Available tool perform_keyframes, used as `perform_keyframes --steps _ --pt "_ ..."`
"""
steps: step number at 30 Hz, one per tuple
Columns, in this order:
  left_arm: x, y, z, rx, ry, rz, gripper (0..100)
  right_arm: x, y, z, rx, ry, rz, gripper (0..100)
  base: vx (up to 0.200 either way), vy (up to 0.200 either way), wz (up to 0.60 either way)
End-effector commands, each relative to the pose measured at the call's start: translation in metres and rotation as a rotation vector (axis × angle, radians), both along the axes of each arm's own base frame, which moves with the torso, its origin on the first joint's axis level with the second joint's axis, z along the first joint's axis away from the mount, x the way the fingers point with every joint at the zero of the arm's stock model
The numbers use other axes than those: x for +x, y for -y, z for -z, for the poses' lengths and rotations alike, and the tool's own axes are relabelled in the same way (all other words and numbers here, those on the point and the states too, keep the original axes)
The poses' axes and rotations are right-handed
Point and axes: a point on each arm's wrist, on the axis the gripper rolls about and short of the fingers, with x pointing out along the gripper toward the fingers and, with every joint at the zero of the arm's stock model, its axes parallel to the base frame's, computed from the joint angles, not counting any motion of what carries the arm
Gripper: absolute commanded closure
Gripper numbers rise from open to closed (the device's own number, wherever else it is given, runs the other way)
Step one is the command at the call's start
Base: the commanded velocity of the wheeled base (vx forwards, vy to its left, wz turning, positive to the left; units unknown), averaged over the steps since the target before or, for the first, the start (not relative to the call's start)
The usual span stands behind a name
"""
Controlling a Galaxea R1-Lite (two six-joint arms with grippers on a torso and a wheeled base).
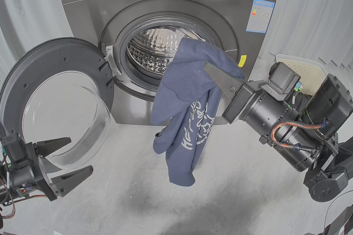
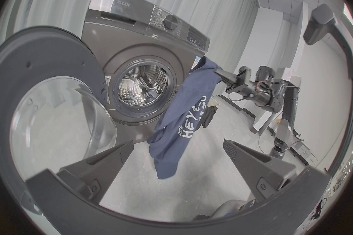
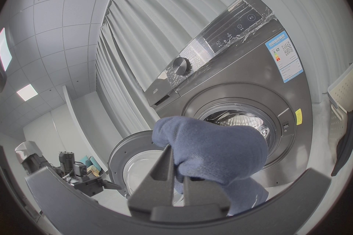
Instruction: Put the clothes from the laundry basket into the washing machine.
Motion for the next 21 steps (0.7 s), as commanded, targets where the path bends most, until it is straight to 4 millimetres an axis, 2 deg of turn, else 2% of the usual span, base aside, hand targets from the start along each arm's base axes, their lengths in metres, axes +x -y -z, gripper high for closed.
perform_keyframes --steps 1,10,21 --pt "0.047 0.026 0.016 0.037 -0.1 0.017 0 0.001 0.003 0.002 0.006 -0.014 0.006 100 0.0 0.0 0.0" --pt "0.079 0.046 0.025 0.056 -0.138 0.032 0 0.0 0.003 0.005 -0.004 -0.022 0.003 100 0.0 0.0 0.0" --pt "0.095 0.057 0.03 0.048 -0.162 0.046 0 -0.001 0.003 0.007 -0.012 -0.025 0.001 100 0.0 0.0 0.0"
